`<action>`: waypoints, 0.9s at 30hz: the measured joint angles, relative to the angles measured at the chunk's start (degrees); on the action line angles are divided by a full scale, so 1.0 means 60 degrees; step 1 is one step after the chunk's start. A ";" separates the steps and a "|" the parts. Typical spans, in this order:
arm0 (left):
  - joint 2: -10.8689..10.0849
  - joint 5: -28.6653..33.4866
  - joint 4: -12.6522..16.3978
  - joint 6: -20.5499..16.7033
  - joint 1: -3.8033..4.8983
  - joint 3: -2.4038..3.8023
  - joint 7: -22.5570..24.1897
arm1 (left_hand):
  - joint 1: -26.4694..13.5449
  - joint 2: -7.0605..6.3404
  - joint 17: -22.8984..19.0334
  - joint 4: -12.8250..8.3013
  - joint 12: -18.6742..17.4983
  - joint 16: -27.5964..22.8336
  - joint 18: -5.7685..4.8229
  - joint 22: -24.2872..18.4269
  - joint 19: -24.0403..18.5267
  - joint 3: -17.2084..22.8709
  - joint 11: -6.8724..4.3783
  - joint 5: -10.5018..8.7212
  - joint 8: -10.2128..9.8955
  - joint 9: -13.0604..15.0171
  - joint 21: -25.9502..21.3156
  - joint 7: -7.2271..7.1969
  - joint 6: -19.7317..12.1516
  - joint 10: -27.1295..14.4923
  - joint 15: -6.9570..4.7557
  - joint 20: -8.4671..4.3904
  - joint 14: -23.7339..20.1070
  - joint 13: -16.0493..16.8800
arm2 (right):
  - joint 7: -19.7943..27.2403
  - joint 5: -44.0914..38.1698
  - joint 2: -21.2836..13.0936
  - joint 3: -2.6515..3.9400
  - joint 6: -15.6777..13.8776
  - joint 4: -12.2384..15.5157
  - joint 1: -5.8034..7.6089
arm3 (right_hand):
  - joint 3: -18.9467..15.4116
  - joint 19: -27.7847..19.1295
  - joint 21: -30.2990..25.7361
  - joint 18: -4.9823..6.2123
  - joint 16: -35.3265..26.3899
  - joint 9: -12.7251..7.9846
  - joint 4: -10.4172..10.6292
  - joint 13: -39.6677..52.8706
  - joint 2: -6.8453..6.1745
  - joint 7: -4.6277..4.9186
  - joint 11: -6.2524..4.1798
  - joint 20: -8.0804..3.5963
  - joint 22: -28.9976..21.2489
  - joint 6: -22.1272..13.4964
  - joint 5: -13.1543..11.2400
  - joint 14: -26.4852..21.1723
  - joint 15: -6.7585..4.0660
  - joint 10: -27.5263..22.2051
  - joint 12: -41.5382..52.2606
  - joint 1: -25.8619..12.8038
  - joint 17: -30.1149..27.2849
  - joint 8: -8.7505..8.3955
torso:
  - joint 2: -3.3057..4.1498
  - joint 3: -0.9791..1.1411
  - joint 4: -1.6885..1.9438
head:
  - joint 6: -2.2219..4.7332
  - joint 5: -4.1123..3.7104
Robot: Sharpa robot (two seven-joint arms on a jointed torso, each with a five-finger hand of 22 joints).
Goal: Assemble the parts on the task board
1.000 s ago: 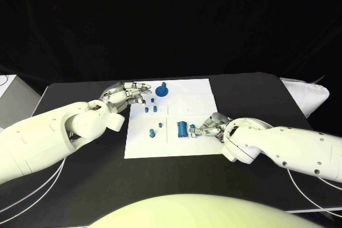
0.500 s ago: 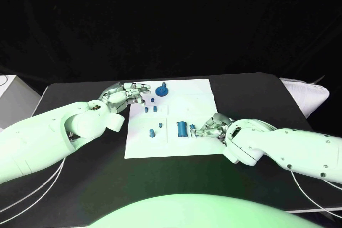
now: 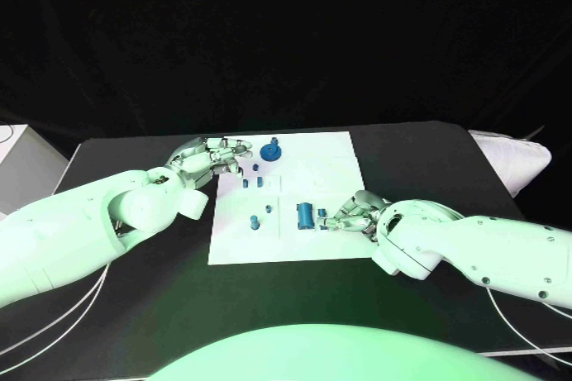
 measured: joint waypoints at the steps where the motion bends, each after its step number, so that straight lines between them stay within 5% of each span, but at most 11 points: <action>1: 0.0000 0.0000 -0.0001 0.0000 0.0000 0.0000 -0.0001 | 0.0000 0.0000 0.0000 0.0000 0.0000 0.0000 -0.0001 0.0000 0.0000 0.0000 0.0000 0.0000 0.0000 0.0000 0.0000 0.0000 0.0000 0.0000 0.0000 0.0000 0.0000 0.0000 | 0.0001 0.0000 -0.0002 0.0000 -0.0001 0.0005 0.0000 | 0.0000 0.0000 0.0000 0.0000 0.0000 0.0000 0.0000 0.0000 0.0000 0.0000 0.0000 0.0000 0.0000 0.0000 0.0000 0.0000 0.0000 0.0000 0.0000 0.0000 0.0000 0.0000 | 0.0000 0.0000 -0.0001 | 0.0000 0.0001; 11: 0.0003 0.0001 -0.0013 0.0002 0.0000 0.0000 -0.0010 | 0.0000 0.0000 0.0000 0.0000 0.0000 0.0000 0.0000 -0.0002 0.0000 0.0000 0.0000 0.0000 0.0000 0.0000 -0.0024 0.0000 0.0000 0.0000 0.0000 0.0000 0.0000 -0.0002 | 0.0003 -0.0080 -0.0060 0.0002 -0.0001 -0.0022 0.0000 | 0.0141 0.0000 0.0000 0.0000 0.0000 -0.0010 -0.0115 -0.0002 0.0268 -0.0024 0.0000 0.0000 -0.0001 -0.0024 0.0053 0.0000 0.0000 0.0000 0.0000 0.0314 -0.0001 0.0000 | -0.0002 -0.0001 -0.0006 | 0.0000 -0.0005; 13: 0.0004 0.0001 -0.0015 0.0002 0.0000 0.0000 -0.0013 | 0.0000 0.0000 0.0000 0.0000 0.0000 0.0000 0.0000 -0.0013 0.0000 0.0000 0.0000 0.0000 0.0000 0.0000 -0.0037 0.0000 0.0000 0.0000 0.0000 0.0000 0.0000 -0.0008 | 0.0003 -0.0144 -0.0068 0.0002 0.0001 -0.0077 0.0000 | 0.0520 0.0000 0.0000 0.0001 0.0000 -0.0044 -0.0195 -0.0002 0.0210 -0.0036 0.0000 0.0000 0.0006 -0.0036 -0.0758 0.0000 0.0000 0.0000 0.0000 0.0970 0.0000 0.0000 | -0.0004 -0.0001 -0.0006 | 0.0000 -0.0009; 17: 0.0009 0.0001 -0.0019 0.0002 0.0000 0.0000 -0.0016 | 0.0000 0.0000 0.0000 0.0000 0.0000 0.0000 0.0001 -0.0013 0.0000 0.0000 0.0000 0.0000 0.0000 0.0000 -0.0036 0.0000 0.0000 0.0000 0.0000 0.0000 0.0000 -0.0008 | 0.0000 -0.0263 -0.0055 0.0002 0.0013 -0.0176 0.0000 | 0.0994 0.0000 0.0000 0.0000 0.0000 -0.0093 -0.0357 -0.0002 -0.0035 -0.0036 0.0000 0.0000 0.0007 -0.0036 -0.1691 0.0000 0.0000 0.0000 0.0000 0.1722 0.0000 0.0000 | -0.0004 0.0000 -0.0010 | 0.0000 -0.0016; 27: 0.0035 0.0001 -0.0034 0.0006 -0.0001 -0.0001 -0.0022 | 0.0039 0.0039 0.0000 0.0000 0.0000 0.0000 -0.0001 -0.0013 0.0000 0.0000 0.0000 0.0000 0.0000 0.0000 -0.0036 0.0000 0.0000 0.0000 0.0000 0.0000 0.0000 -0.0008 | -0.0007 -0.0445 0.0223 0.0003 0.0111 -0.0475 0.0001 | 0.1204 0.0000 0.0000 0.0000 0.0000 -0.0119 -0.0436 -0.0003 -0.0178 -0.0036 0.0000 0.0000 0.0007 -0.0036 -0.2059 0.0000 0.0000 0.0000 0.0000 0.2062 -0.0001 0.0000 | -0.0001 0.0004 -0.0001 | 0.0000 -0.0029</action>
